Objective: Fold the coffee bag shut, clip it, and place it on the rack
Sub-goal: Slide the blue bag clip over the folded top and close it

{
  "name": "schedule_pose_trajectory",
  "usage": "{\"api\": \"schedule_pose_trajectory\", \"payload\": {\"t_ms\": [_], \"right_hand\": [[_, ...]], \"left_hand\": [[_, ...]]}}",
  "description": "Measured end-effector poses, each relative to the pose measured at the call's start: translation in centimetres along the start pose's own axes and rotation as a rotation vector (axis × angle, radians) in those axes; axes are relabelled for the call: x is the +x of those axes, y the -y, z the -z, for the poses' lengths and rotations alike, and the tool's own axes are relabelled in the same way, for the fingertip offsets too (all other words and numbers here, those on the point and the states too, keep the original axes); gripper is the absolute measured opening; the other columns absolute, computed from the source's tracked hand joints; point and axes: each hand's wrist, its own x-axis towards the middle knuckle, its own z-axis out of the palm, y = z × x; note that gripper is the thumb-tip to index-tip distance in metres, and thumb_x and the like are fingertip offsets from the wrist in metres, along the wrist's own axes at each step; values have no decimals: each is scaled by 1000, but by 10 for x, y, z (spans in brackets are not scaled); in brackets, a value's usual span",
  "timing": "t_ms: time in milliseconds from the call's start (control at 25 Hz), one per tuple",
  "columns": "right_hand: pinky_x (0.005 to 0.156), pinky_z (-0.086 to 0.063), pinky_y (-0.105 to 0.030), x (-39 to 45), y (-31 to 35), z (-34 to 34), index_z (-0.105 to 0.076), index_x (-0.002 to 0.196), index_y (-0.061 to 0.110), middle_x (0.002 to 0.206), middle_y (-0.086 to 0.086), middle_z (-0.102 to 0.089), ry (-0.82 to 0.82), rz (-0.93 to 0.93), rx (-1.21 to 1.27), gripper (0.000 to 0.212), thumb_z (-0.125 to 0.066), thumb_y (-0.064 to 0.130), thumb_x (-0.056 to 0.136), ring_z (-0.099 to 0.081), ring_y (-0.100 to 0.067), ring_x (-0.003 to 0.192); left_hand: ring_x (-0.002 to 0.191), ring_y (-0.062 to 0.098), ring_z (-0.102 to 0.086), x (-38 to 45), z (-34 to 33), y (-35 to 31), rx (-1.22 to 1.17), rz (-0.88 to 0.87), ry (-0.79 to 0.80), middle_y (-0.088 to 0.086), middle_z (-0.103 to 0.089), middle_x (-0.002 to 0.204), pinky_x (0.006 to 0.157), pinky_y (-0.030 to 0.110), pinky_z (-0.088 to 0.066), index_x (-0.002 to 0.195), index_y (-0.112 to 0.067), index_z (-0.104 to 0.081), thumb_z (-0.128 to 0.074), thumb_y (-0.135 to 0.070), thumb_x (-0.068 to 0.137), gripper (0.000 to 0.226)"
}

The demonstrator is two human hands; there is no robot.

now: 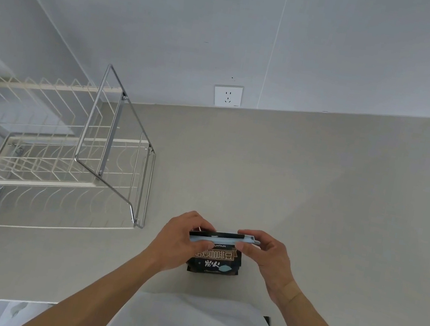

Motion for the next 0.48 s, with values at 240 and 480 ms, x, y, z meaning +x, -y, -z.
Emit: {"api": "schedule_pose_trajectory", "payload": {"t_ms": [240, 480], "right_hand": [[57, -53, -12, 0, -1, 1, -80, 87, 18, 78, 7, -78, -20, 28, 7, 20, -82, 7, 71, -70, 0, 74], [57, -53, -10, 1, 2, 0, -80, 84, 22, 75, 9, -78, -24, 43, -7, 21, -82, 6, 71, -71, -2, 71]], "left_hand": [[91, 6, -57, 3, 0, -3, 122, -36, 27, -14, -58, 98, 80, 28, -52, 100, -28, -63, -74, -27, 79, 24], [82, 6, -55, 19, -4, -21, 402, -125, 87, -14, -63, 97, 67, 22, -42, 106, -34, -61, -66, -50, 82, 29]]}}
